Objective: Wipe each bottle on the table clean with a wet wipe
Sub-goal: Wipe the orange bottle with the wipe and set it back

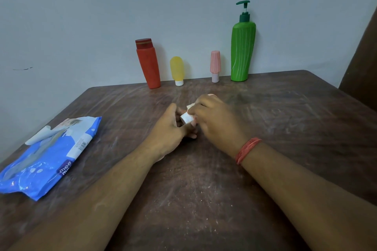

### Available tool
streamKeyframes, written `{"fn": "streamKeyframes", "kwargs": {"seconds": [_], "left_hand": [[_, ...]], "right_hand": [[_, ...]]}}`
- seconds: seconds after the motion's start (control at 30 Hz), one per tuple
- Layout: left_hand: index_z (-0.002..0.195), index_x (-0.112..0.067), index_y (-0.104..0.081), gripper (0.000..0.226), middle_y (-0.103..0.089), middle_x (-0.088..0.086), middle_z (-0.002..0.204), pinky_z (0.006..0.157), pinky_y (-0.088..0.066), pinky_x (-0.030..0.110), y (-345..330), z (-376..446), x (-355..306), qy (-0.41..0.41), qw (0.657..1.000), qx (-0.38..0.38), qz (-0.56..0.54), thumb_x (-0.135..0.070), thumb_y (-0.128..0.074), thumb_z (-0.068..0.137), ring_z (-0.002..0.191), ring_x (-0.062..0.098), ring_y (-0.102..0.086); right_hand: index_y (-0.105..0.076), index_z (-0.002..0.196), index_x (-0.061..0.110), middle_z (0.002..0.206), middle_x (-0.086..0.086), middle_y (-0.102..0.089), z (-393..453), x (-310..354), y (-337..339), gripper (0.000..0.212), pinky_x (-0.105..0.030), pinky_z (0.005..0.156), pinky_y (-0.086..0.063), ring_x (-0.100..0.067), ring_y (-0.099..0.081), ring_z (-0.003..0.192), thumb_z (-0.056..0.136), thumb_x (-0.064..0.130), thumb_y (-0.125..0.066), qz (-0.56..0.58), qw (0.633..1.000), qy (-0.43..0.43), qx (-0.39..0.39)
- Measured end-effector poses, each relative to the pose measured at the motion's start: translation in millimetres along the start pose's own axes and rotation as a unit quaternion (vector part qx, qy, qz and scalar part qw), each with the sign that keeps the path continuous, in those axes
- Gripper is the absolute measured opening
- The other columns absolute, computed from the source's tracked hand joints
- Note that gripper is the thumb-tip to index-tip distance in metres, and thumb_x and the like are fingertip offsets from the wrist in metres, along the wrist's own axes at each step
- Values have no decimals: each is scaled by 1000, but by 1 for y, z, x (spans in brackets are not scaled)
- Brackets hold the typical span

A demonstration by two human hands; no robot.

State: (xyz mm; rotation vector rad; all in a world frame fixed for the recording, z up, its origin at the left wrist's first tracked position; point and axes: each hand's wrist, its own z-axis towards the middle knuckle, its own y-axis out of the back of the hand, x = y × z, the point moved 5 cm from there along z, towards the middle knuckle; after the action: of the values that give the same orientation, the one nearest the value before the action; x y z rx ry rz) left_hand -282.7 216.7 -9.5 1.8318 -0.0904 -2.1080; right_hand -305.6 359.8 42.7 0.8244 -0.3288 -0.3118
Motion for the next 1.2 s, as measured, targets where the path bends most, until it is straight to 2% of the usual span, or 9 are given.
{"fn": "streamKeyframes", "kwargs": {"seconds": [0.23,0.3,0.47,0.53,0.7,0.93,1.07,1.13,1.2], "left_hand": [[101,-20,-50,22,-71,8,98,80,-63,42,-1,1,0,-3,999,1,32,-9,-68,95,83,22,-76],[100,-20,-48,23,-74,3,91,83,-62,47,-2,-1,-1,-3,999,3,48,-11,-68,95,83,21,-76],[94,-21,-45,29,-74,1,87,82,-58,55,-2,-4,-6,-19,996,2,91,-20,-73,91,77,21,-76],[93,-21,-44,28,-74,2,85,82,-59,54,-4,-4,-8,-24,995,0,99,-16,-72,93,75,20,-76],[96,-24,-45,27,-70,7,95,85,-60,50,-5,-5,-9,-30,992,1,122,-9,-67,95,75,18,-75],[90,-23,-42,33,-71,14,90,75,-57,58,-1,-4,-8,-9,992,-14,123,-17,-75,88,80,31,-74],[98,-20,-47,23,-75,-3,85,80,-61,46,-2,-2,-5,-10,996,0,86,-13,-68,95,76,20,-75],[100,-21,-48,21,-75,-6,86,81,-61,46,-2,-1,-3,-11,997,2,81,-13,-67,95,78,19,-76],[100,-21,-47,22,-75,-5,86,83,-61,49,-1,-1,-1,-11,997,-2,70,-12,-67,95,78,21,-76]], "right_hand": [[-72,104,3,105,-14,-62,-4,-58,16,19,-39,85,-48,-30,-59,99,89,-1,-61,14,982,-168,-87],[-71,107,5,107,-11,-61,-2,-45,12,20,-37,87,-48,-28,-59,100,91,2,-61,24,988,-140,-66],[-72,103,8,96,-9,-61,2,3,-4,29,-33,77,-46,-27,-58,91,76,-1,-72,-23,998,38,43],[-72,103,8,96,-10,-61,5,-10,0,30,-30,76,-46,-27,-58,90,74,-4,-72,-39,999,12,27],[-71,107,7,105,-10,-57,0,-55,12,22,-41,82,-49,-25,-56,96,92,1,-56,-31,990,-134,-18],[-71,106,9,99,-9,-61,1,9,-5,27,-34,78,-44,-24,-58,92,81,0,-68,-13,998,35,59],[-71,106,3,103,-15,-60,3,-37,12,24,-39,81,-47,-31,-59,95,85,-5,-63,-32,995,-88,-13],[-69,107,5,106,-12,-58,-2,-56,17,19,-38,82,-47,-27,-58,96,91,1,-60,-18,988,-149,-40],[-69,108,6,108,-10,-59,-5,-52,15,18,-36,84,-47,-26,-59,98,93,3,-59,6,987,-149,-53]]}}
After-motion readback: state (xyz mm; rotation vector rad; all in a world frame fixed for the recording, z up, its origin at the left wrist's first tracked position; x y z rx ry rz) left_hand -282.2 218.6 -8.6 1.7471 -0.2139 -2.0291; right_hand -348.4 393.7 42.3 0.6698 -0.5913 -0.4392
